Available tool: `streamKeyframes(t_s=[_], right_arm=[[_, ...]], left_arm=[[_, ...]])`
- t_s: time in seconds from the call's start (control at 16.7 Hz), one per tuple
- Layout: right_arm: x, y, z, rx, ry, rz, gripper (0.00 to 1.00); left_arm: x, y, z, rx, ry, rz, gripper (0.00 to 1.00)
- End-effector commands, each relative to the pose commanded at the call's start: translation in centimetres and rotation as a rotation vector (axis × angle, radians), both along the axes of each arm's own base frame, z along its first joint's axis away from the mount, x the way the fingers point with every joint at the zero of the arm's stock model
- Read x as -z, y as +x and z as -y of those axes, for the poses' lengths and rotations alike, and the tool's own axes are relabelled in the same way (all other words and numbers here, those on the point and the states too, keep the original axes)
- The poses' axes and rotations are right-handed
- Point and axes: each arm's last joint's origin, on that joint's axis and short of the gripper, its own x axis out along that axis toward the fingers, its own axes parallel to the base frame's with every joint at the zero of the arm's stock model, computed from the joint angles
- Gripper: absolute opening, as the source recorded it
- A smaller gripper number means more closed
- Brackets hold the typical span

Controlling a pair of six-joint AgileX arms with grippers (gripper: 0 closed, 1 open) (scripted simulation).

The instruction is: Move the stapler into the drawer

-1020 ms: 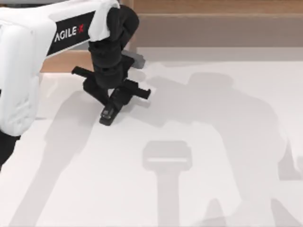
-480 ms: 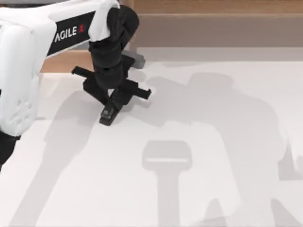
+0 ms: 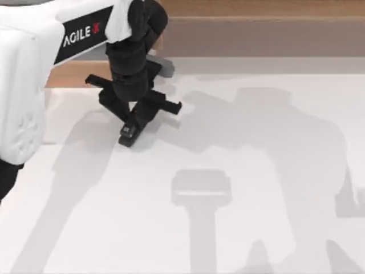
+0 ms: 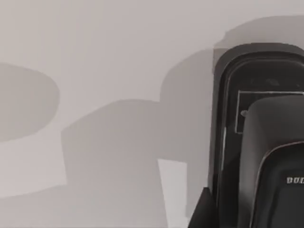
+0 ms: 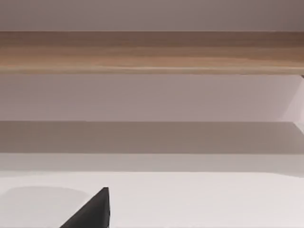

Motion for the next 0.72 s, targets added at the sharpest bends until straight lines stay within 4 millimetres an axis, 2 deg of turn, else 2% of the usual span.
streamKeyframes(t_s=[0.24, 0.48, 0.6, 0.72], right_arm=[[0.0, 0.0, 0.0, 0.0, 0.0, 0.0, 1.0], [0.0, 0.0, 0.0, 0.0, 0.0, 0.0, 1.0], [0.0, 0.0, 0.0, 0.0, 0.0, 0.0, 1.0], [0.0, 0.0, 0.0, 0.0, 0.0, 0.0, 1.0]], left_arm=[[-1.3, 0.0, 0.0, 0.0, 0.0, 0.001, 0.0], [-1.0, 0.0, 0.0, 0.001, 0.002, -0.004, 0.0], [-2.8, -0.2, 0.1, 0.033, -0.018, 0.024, 0.0], [-6.8, -0.6, -0.1, 0.094, -0.063, 0.099, 0.0]])
